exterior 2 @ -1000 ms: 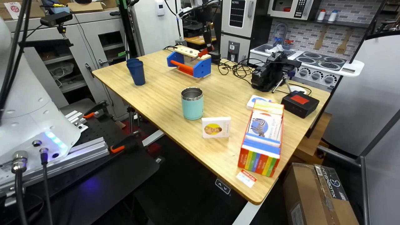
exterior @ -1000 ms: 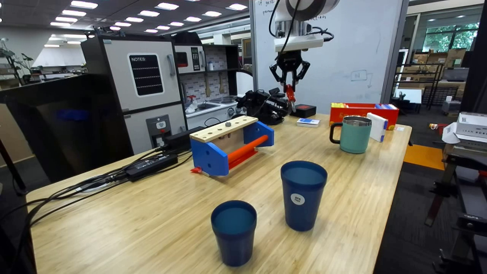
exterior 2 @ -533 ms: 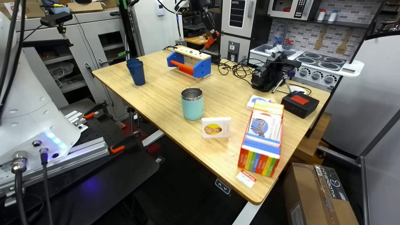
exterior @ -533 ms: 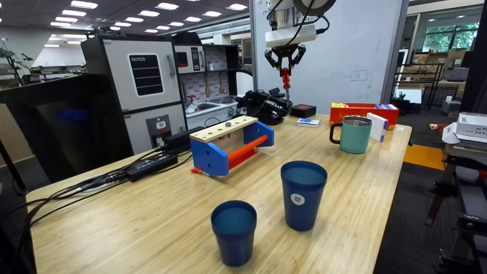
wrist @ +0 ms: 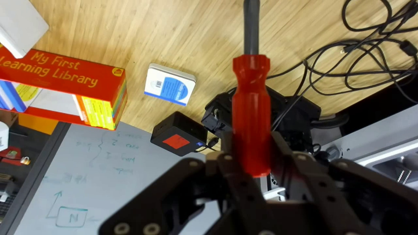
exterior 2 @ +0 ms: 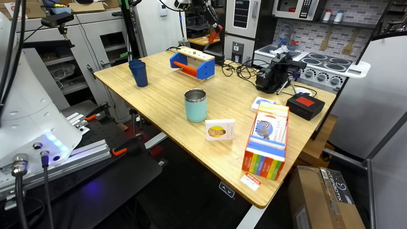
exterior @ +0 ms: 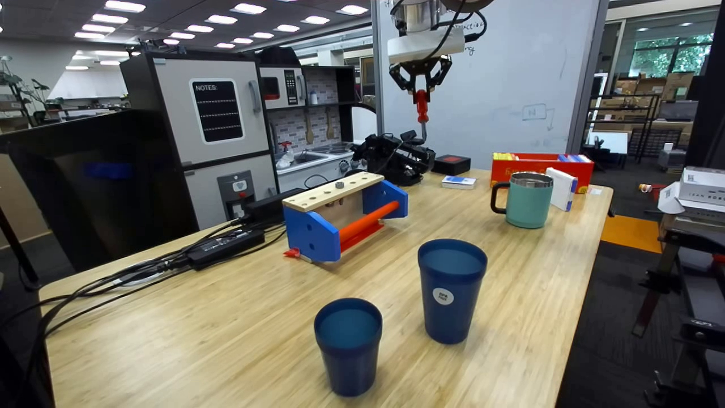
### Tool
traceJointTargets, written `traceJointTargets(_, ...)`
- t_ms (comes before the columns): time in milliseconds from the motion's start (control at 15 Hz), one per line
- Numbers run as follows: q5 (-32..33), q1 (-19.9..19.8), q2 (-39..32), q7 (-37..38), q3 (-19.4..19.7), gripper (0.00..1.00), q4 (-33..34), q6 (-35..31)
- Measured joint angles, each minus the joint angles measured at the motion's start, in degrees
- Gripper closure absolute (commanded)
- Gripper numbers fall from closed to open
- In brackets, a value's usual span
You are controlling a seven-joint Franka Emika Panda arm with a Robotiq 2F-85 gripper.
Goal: Put the screwdriver in the right most hole
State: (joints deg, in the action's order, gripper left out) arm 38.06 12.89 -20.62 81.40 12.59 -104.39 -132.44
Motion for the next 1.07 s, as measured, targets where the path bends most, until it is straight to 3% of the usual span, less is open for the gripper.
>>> traceJointTargets(467, 0.0, -1.4, -0.5, -0.8, -1.2, 0.71, -0.4, 0.0)
traceJointTargets(533, 0.0, -1.4, -0.5, -0.8, -1.2, 0.93, -0.4, 0.0)
traceJointTargets(667, 0.0, -1.5, -0.5, -0.8, -1.3, 0.93, -0.4, 0.0)
traceJointTargets(1067, 1.0, -0.4, -1.8, -0.4, -3.7, 0.93, 8.1, 18.7)
